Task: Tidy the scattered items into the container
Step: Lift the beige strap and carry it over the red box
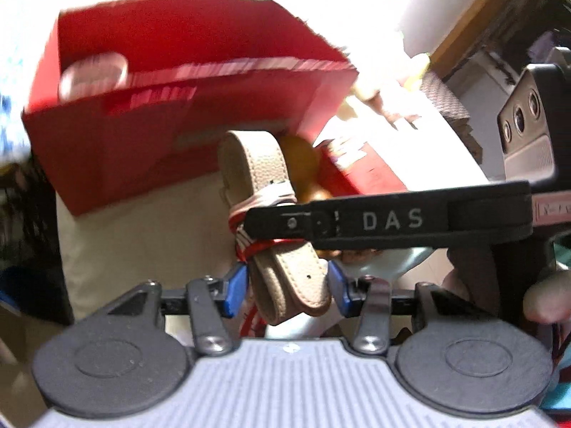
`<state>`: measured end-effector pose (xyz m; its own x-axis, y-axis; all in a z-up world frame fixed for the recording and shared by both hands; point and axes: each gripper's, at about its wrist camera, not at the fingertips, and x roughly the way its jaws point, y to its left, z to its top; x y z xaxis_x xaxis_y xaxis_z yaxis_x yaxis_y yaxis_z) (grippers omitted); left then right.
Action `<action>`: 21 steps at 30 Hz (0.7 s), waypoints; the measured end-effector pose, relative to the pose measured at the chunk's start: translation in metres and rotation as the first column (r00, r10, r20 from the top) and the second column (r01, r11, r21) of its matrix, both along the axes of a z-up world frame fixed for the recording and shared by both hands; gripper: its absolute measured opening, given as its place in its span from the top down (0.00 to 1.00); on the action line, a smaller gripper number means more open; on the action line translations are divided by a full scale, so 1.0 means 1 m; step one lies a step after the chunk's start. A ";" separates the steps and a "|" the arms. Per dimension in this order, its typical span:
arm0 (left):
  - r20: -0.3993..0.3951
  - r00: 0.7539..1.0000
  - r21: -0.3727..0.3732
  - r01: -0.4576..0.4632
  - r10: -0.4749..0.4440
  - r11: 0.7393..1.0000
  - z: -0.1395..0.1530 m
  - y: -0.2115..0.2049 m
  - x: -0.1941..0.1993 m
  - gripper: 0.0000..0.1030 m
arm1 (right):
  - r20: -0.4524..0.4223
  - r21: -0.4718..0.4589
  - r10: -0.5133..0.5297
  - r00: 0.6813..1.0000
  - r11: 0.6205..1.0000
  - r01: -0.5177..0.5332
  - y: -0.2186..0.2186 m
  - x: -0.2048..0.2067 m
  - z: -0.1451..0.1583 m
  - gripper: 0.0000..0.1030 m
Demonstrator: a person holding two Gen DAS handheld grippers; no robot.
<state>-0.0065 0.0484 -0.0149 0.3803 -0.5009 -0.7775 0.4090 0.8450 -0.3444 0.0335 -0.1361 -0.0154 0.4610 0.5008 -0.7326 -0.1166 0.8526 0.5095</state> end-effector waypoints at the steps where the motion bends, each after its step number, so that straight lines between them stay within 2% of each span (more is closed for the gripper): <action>1: 0.026 1.000 -0.003 0.010 -0.010 1.000 0.009 -0.002 -0.003 0.54 | 0.025 0.004 -0.003 1.000 1.000 0.003 -0.002 -0.004 0.009 0.59; 5: 0.123 0.992 -0.017 0.034 -0.032 0.999 0.045 -0.007 -0.009 0.55 | 0.125 0.030 -0.029 0.992 0.999 0.026 -0.014 -0.015 0.043 0.59; 9: 0.212 0.977 -0.018 0.039 -0.034 0.999 0.079 -0.009 0.001 0.55 | 0.222 0.061 -0.050 0.974 0.997 0.037 -0.017 -0.009 0.070 0.59; 12: 0.288 0.957 -0.001 0.023 -0.022 1.000 0.103 -0.012 0.019 0.56 | 0.313 0.072 -0.051 0.948 0.997 0.030 -0.016 0.005 0.090 0.59; 16: 0.388 0.921 0.023 -0.027 0.016 0.999 0.128 -0.012 0.048 0.56 | 0.442 0.076 -0.042 0.896 0.997 0.010 -0.008 0.033 0.113 0.58; 19: 0.397 0.916 0.024 -0.070 0.055 0.997 0.134 -0.008 0.077 0.55 | 0.505 0.050 -0.010 0.863 0.999 -0.018 0.000 0.059 0.118 0.58; 21: 0.373 0.925 0.034 -0.098 0.078 0.995 0.128 -0.007 0.099 0.56 | 0.513 0.028 0.017 0.858 0.999 -0.037 0.007 0.078 0.112 0.58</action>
